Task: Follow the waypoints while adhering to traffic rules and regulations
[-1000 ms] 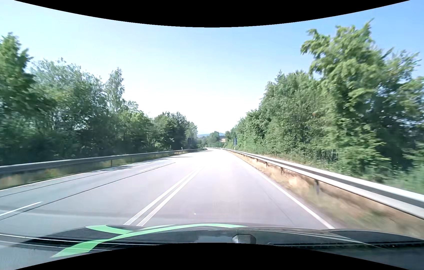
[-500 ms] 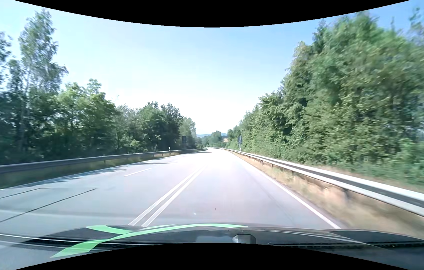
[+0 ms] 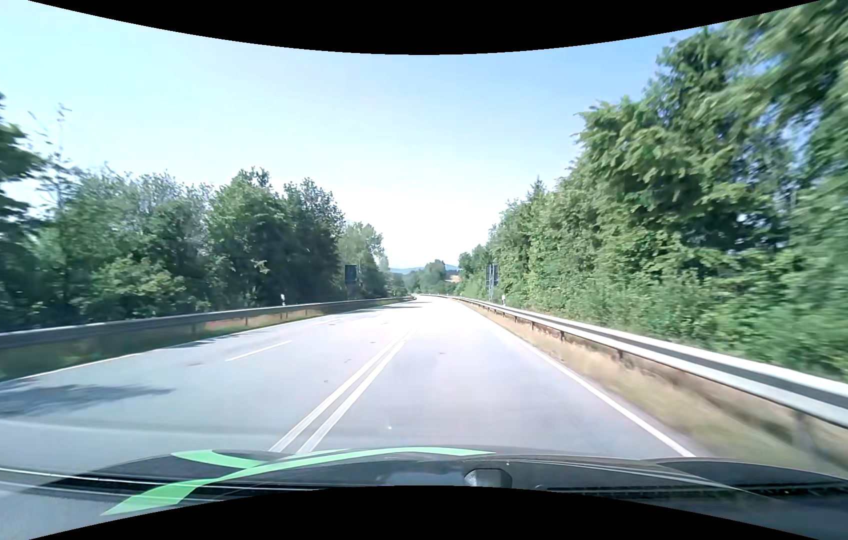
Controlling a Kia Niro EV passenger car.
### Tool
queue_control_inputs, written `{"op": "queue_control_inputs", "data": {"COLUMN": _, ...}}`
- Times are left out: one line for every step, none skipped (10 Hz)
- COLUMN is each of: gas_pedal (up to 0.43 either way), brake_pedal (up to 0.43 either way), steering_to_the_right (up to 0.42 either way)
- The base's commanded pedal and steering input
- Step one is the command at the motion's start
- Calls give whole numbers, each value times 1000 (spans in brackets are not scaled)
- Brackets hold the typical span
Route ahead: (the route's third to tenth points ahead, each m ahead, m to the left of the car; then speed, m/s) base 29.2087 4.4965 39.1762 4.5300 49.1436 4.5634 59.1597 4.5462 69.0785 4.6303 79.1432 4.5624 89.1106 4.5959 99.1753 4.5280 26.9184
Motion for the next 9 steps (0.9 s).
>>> {"op": "queue_control_inputs", "data": {"gas_pedal": 220, "brake_pedal": 0, "steering_to_the_right": -3}}
{"op": "queue_control_inputs", "data": {"gas_pedal": 177, "brake_pedal": 0, "steering_to_the_right": -3}}
{"op": "queue_control_inputs", "data": {"gas_pedal": 157, "brake_pedal": 0, "steering_to_the_right": -3}}
{"op": "queue_control_inputs", "data": {"gas_pedal": 157, "brake_pedal": 0, "steering_to_the_right": -3}}
{"op": "queue_control_inputs", "data": {"gas_pedal": 157, "brake_pedal": 0, "steering_to_the_right": -3}}
{"op": "queue_control_inputs", "data": {"gas_pedal": 150, "brake_pedal": 0, "steering_to_the_right": -3}}
{"op": "queue_control_inputs", "data": {"gas_pedal": 138, "brake_pedal": 0, "steering_to_the_right": -3}}
{"op": "queue_control_inputs", "data": {"gas_pedal": 138, "brake_pedal": 0, "steering_to_the_right": -3}}
{"op": "queue_control_inputs", "data": {"gas_pedal": 138, "brake_pedal": 0, "steering_to_the_right": -3}}
